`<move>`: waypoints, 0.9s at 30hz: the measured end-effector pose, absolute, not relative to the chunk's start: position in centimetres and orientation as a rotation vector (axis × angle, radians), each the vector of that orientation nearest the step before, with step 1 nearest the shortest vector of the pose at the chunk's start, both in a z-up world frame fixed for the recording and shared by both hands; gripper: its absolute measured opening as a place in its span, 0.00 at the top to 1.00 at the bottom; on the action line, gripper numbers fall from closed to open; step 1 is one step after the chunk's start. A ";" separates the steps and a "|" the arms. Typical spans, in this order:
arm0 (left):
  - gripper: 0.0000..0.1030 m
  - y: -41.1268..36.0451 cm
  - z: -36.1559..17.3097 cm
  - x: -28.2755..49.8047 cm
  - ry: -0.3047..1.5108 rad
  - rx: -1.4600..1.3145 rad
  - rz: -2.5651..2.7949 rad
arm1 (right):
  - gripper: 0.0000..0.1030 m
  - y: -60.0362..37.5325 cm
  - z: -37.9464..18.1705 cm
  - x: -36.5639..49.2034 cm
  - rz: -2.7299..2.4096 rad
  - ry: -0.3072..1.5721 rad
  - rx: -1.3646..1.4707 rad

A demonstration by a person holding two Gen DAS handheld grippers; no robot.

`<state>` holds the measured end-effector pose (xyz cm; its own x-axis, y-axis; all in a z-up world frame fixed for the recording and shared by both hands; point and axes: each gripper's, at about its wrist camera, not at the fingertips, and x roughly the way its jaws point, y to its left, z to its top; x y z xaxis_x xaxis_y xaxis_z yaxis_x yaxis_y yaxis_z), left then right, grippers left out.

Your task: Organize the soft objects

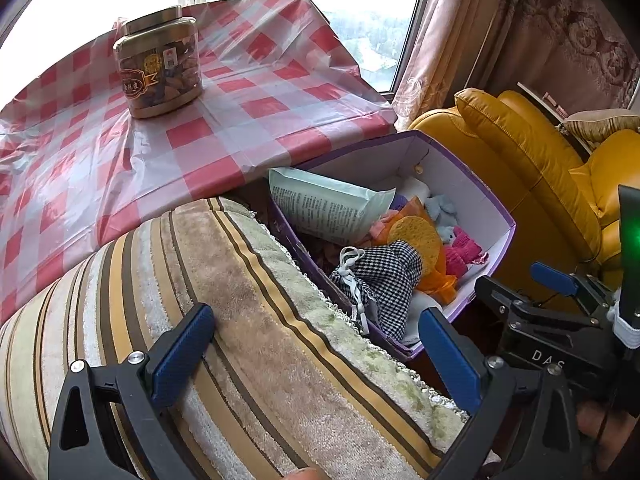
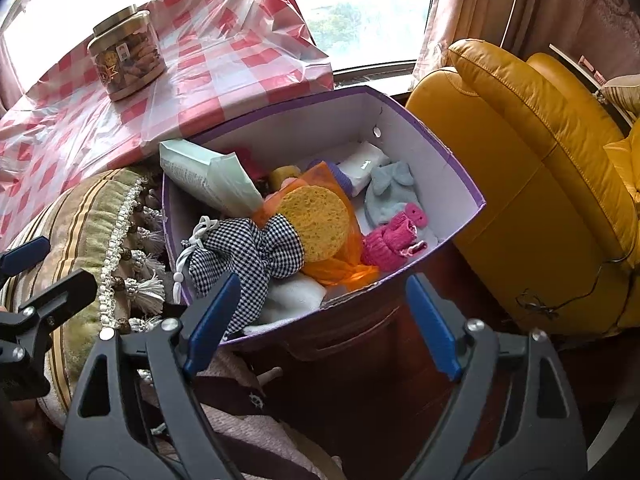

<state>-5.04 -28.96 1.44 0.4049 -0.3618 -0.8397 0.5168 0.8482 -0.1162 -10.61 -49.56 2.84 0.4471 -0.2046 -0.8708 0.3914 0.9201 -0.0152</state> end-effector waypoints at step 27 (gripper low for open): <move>0.00 -29.0 1.3 -5.1 1.012 0.179 -0.556 | 0.16 -49.6 2.8 -10.7 -0.377 1.048 0.206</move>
